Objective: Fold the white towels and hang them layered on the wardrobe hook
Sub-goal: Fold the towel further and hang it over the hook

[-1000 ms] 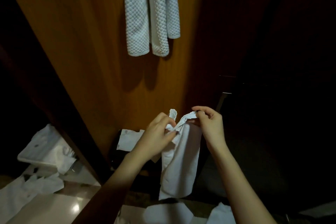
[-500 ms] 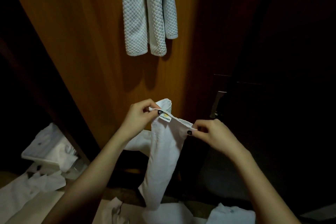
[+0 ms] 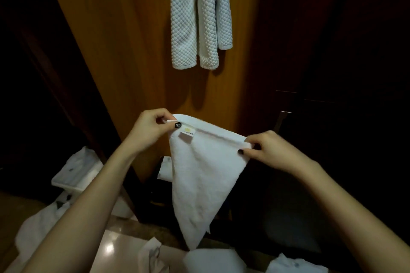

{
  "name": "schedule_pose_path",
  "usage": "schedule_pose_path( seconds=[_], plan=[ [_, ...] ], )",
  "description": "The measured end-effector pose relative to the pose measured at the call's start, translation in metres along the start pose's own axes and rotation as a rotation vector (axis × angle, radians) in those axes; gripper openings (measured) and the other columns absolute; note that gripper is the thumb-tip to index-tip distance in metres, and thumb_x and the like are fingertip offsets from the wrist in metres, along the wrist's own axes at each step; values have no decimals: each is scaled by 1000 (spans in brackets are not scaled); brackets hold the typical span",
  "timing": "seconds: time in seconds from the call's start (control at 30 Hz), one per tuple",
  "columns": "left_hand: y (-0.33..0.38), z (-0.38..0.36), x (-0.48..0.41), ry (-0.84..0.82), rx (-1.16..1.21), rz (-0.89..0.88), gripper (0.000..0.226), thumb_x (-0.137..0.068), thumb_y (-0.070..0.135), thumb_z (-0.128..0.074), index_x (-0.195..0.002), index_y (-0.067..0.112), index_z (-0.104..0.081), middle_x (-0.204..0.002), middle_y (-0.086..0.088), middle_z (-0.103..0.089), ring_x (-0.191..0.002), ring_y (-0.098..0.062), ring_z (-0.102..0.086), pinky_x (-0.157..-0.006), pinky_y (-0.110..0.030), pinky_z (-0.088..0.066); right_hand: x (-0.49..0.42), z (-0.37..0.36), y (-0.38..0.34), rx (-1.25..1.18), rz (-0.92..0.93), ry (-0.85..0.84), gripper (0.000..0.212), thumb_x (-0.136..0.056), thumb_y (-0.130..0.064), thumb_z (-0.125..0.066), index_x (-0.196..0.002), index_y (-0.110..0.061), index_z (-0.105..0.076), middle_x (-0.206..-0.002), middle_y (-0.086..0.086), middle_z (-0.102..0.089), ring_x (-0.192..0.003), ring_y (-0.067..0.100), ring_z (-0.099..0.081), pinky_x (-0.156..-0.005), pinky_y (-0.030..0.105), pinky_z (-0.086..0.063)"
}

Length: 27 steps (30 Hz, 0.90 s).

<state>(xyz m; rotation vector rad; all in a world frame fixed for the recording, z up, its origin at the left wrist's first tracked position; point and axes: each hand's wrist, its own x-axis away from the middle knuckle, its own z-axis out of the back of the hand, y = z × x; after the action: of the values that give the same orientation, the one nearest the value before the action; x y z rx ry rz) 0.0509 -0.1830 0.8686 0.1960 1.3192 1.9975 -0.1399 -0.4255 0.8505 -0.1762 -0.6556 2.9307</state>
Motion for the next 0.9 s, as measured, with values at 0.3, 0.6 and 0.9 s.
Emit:
schedule_pose_path(
  seconds=[0.3,0.6,0.9],
  plan=[
    [0,25,0,126,-43,11,20,-79,6,-79,-67,15,-65,-72,1,-66,-64,0,-56,-61,-11,-42,-4,24,-22,-360,1,280,33,-86,-19,-72,-60,-10,-54,-67,9,-60,-59,20,-54,-55,30,-38],
    [9,29,-1,-2,-33,-34,19,-76,2,-79,-68,14,-68,-68,9,-67,-68,2,-60,-67,-10,-46,2,45,-21,-261,-40,322,33,-88,-34,-68,-67,-12,-58,-69,9,-64,-57,28,-58,-50,43,-43],
    [14,29,-3,-64,-29,20,18,-75,1,-79,-67,13,-68,-64,11,-67,-65,2,-58,-64,-11,-45,-1,42,-22,-195,-38,389,28,-91,-21,-68,-71,-8,-53,-68,14,-58,-49,8,-42,-46,21,-31]
  ],
)
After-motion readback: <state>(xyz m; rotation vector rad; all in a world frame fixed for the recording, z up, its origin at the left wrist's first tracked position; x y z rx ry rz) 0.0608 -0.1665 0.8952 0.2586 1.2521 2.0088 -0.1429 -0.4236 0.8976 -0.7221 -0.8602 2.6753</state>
